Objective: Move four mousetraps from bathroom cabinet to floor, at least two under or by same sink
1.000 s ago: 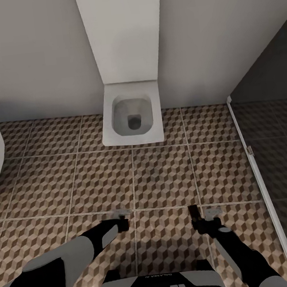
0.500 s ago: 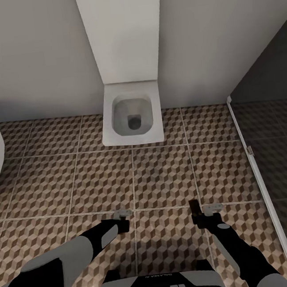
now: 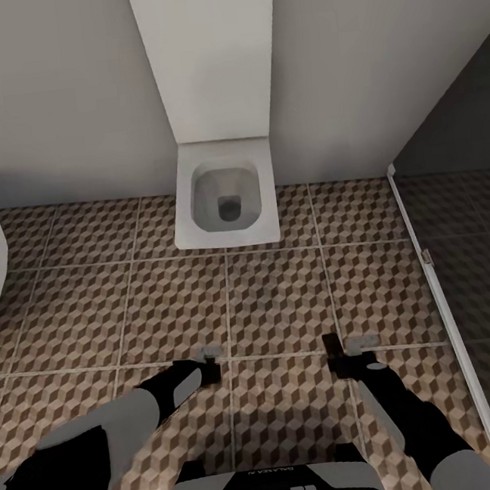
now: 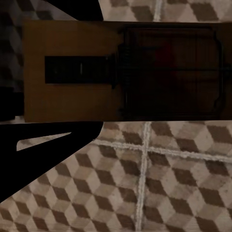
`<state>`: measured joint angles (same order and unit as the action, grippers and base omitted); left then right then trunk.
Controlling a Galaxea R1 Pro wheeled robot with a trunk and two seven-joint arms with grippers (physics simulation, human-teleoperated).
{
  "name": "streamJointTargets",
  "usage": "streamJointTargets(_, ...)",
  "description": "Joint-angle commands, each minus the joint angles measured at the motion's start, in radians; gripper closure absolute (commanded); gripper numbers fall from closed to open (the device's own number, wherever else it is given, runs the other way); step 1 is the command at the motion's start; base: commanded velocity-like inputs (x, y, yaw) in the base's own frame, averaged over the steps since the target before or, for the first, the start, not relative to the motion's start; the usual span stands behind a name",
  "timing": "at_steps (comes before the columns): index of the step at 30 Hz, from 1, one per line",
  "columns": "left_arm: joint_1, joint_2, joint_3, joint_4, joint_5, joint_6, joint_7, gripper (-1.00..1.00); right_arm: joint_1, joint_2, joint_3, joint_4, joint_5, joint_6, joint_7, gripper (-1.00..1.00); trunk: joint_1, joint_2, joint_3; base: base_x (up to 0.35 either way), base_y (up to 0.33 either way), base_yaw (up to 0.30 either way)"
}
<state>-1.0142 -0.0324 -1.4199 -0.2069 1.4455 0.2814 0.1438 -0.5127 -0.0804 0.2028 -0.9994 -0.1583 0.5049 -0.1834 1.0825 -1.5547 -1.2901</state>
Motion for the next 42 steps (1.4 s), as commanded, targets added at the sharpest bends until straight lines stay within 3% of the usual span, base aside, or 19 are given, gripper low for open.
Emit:
streamJointTargets(1,-0.011,0.0,-0.005,-0.003,0.007,0.01,0.008,1.0,-0.005,-0.001,0.004,-0.003,-0.014,0.009,-0.01,1.0,0.0,0.0,0.0,0.0,0.0,0.0)
streamJointTargets(10,-0.127,0.001,-0.004,-0.003,0.007,0.103,0.009,1.0,-0.06,0.001,0.004,-0.005,-0.016,0.073,-0.011,1.0,0.0,0.0,0.0,0.0,0.0,0.0)
streamJointTargets(11,-0.134,0.001,-0.004,-0.003,0.007,0.106,0.01,1.0,-0.074,0.01,0.004,-0.005,-0.016,0.094,-0.009,1.0,0.0,0.0,0.0,0.0,0.0,0.0)
streamJointTargets(12,-0.138,0.002,-0.004,-0.002,0.007,0.108,0.016,1.0,-0.094,0.037,0.004,-0.005,-0.014,0.113,-0.01,1.0,0.0,0.0,0.0,0.0,0.0,0.0)
streamJointTargets(17,-0.141,0.003,-0.004,-0.002,0.007,0.109,0.023,1.0,-0.142,0.098,0.004,0.0,-0.012,0.142,-0.029,1.0,0.0,0.0,0.0,0.0,0.0,0.0)
streamJointTargets(22,-0.141,0.003,-0.004,-0.003,0.007,0.108,0.022,1.0,-0.164,0.134,0.005,0.01,-0.012,0.156,-0.045,1.0,0.0,0.0,0.0,0.0,0.0,0.0)
streamJointTargets(42,-0.141,0.001,-0.002,-0.088,0.009,0.108,0.017,1.0,-0.168,0.141,0.006,0.048,-0.015,0.15,-0.039,1.0,0.0,0.0,0.0,0.0,0.0,0.0)
